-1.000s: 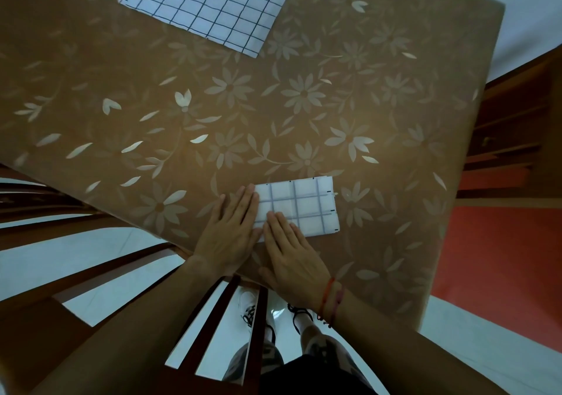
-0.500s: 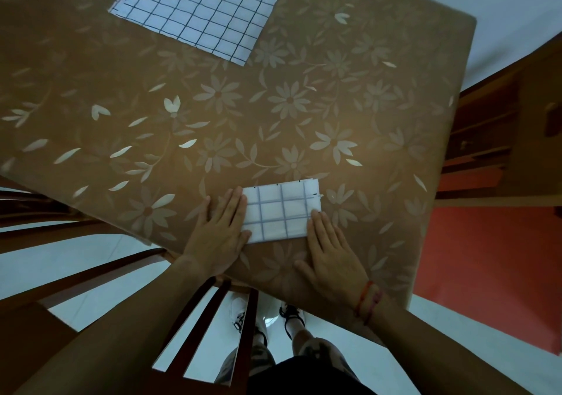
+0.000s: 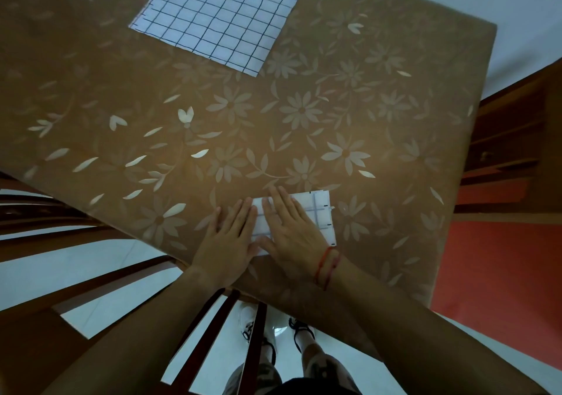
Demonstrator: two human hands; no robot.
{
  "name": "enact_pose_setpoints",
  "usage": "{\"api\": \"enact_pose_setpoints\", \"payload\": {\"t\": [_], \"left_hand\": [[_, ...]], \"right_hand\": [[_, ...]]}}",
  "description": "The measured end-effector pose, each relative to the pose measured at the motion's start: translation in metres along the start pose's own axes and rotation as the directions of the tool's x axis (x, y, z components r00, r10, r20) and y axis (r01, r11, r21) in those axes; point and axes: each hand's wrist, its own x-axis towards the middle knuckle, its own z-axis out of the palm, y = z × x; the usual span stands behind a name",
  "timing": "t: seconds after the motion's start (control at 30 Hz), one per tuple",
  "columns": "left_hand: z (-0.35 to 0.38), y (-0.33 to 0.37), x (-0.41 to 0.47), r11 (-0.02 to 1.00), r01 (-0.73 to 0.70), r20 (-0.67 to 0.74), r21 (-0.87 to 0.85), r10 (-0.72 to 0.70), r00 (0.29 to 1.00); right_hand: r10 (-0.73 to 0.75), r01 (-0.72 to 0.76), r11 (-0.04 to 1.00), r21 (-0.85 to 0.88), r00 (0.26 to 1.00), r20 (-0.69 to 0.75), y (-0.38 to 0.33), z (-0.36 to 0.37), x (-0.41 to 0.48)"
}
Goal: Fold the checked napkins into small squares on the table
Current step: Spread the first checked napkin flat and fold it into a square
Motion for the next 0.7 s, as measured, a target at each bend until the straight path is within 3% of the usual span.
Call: {"api": "enact_pose_setpoints", "payload": {"t": [0.23,0.4,0.6,0.7], "left_hand": [[-0.003,-0.001,0.0,1.0,-0.006,-0.014,0.011,0.006,1.0],[-0.005,-0.001,0.001,1.0,0.017,-0.019,-0.026,-0.017,1.0],[-0.01,0.002,0.003,0.999,0.022,-0.058,-0.049,-0.025,0.998],[-0.011,0.002,0.005,0.998,0.015,-0.081,-0.057,-0.019,0.997]], "right_hand": [[0.079,-0.072,0.991,-0.112,0.995,0.057,0.067,0.0,-0.026],[0.076,-0.069,0.993,-0.095,0.994,0.073,0.065,-0.011,-0.022],[0.047,-0.04,0.998,0.049,0.987,-0.156,0.074,-0.026,-0.007],[0.032,-0.031,0.999,0.007,0.989,-0.147,0.071,-0.028,0.007]]}}
